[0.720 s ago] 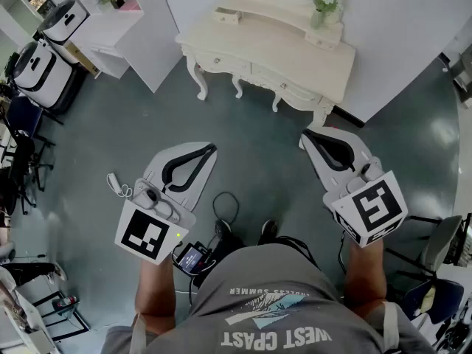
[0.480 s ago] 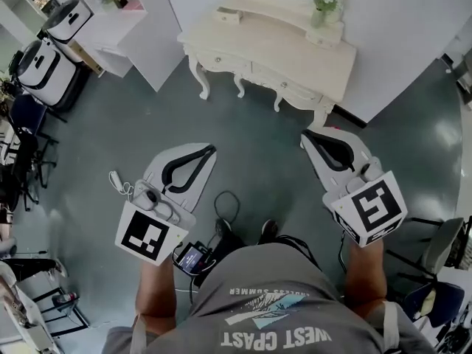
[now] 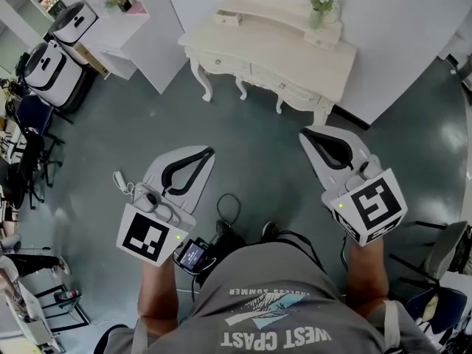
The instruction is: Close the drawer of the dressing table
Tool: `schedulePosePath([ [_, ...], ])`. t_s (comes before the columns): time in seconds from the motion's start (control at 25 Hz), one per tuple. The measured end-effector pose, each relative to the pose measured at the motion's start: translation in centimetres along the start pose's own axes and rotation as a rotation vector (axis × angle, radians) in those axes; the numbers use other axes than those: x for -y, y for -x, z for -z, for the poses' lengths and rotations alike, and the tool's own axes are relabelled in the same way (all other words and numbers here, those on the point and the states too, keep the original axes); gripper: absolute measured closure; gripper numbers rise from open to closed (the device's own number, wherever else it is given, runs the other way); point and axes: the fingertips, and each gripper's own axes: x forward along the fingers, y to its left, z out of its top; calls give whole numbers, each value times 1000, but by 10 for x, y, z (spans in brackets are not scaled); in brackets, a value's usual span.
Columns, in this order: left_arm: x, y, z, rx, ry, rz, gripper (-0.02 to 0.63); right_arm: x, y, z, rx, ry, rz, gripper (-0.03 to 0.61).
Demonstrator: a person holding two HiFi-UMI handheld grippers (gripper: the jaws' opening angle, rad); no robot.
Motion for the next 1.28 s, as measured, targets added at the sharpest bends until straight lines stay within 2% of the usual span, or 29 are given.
schedulePosePath([
  [0.28, -3, -11, 5, -22, 14, -9, 611, 16, -6, 3, 26, -27, 5, 577],
  [0.56, -27, -36, 15, -16, 21, 23, 611, 38, -29, 6, 7, -38, 35, 577],
  [0.76, -62, -64, 28, 9, 49, 73, 611, 56, -56, 1, -23, -41, 87, 578],
  [1.28, -179, -132, 45, 82, 13, 225, 611, 106, -151, -26, -60, -73, 241, 578],
])
